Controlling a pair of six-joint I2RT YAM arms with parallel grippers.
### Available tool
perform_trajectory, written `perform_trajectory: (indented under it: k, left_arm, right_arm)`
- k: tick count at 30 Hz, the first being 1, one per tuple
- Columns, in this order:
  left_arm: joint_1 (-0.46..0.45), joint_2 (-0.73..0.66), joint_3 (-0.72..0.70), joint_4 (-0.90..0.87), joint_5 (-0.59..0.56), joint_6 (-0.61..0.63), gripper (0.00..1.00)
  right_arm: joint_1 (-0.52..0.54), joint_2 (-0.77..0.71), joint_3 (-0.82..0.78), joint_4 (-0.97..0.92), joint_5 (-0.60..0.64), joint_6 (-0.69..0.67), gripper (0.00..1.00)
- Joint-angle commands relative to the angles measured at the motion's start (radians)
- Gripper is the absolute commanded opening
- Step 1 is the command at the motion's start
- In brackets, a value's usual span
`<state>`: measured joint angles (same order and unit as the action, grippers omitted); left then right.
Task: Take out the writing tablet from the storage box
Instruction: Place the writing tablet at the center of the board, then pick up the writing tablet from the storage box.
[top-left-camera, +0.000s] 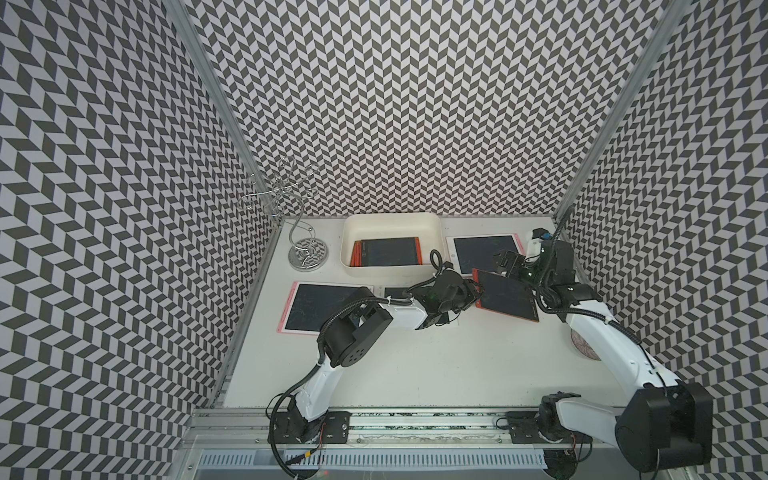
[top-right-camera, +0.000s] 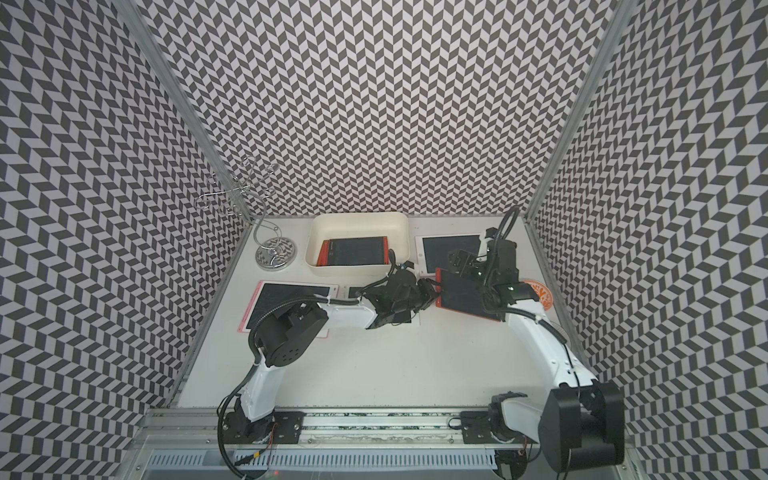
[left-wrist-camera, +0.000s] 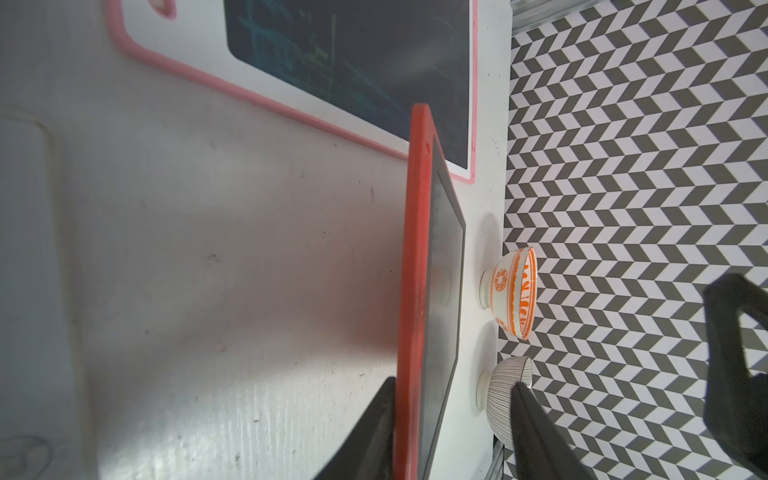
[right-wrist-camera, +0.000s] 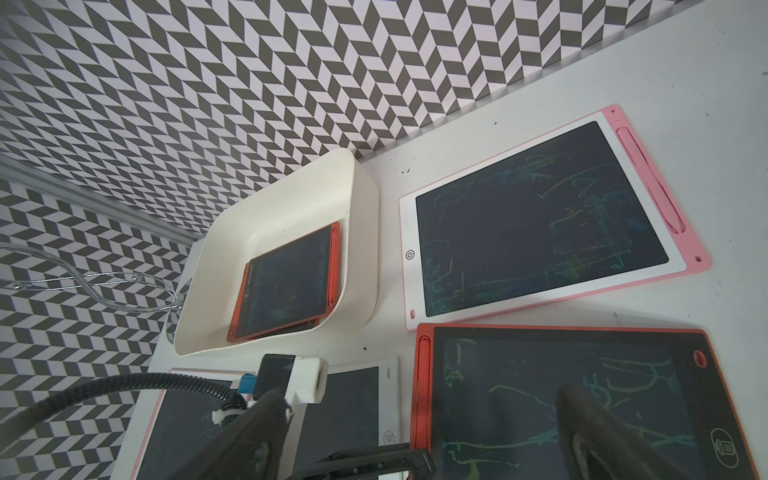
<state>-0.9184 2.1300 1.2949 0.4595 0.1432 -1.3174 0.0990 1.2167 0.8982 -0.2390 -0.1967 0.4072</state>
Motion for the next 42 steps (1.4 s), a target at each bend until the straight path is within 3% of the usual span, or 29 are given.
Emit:
perform_trajectory:
  k: [1, 14, 18, 24, 36, 42]
  left_arm:
    - [0.001, -0.007, 0.031, -0.075, -0.003, 0.047, 0.54]
    - [0.021, -0.068, 0.043, -0.171, 0.004, 0.132, 0.63]
    - [0.023, -0.106, 0.032, -0.192, 0.007, 0.159, 0.73]
    - [0.023, -0.198, 0.016, -0.278, -0.052, 0.253, 0.99]
    - [0.069, -0.417, -0.001, -0.594, -0.137, 0.573, 0.99]
    - [0.161, -0.526, -0.044, -0.686, -0.118, 0.701, 0.99]
  right_arm:
    - [-0.008, 0.013, 0.006, 0.046, -0.003, -0.014, 0.99]
    - [-0.007, 0.052, 0.013, 0.053, -0.044, 0.003, 1.00]
    - [-0.006, 0.070, 0.034, 0.031, -0.040, 0.003, 0.99]
    - [0.001, 0.077, 0.049, 0.040, -0.040, 0.023, 0.99]
    - [0.194, 0.191, 0.197, 0.023, 0.087, 0.064, 0.99]
    - [0.289, 0.283, 0.283, 0.003, 0.177, 0.103, 0.99]
